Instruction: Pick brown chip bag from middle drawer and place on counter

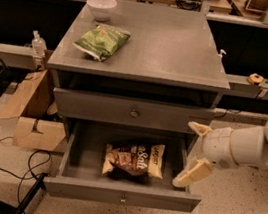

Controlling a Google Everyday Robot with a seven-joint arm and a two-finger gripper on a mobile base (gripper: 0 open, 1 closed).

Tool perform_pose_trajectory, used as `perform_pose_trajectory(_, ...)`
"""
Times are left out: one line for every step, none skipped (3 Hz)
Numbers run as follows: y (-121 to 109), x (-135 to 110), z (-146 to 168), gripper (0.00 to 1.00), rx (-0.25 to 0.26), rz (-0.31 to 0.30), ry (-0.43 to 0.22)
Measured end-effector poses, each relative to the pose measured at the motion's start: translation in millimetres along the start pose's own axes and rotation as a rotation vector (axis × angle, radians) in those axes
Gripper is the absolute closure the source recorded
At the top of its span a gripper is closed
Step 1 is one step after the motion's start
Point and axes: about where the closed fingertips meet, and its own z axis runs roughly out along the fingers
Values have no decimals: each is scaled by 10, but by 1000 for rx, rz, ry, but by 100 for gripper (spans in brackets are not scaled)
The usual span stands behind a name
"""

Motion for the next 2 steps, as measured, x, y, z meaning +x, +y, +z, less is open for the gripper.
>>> perform_pose_trajectory(-571,187,584,0,175,18,-114)
perform_pose_trajectory(-524,161,690,0,147,16,-117)
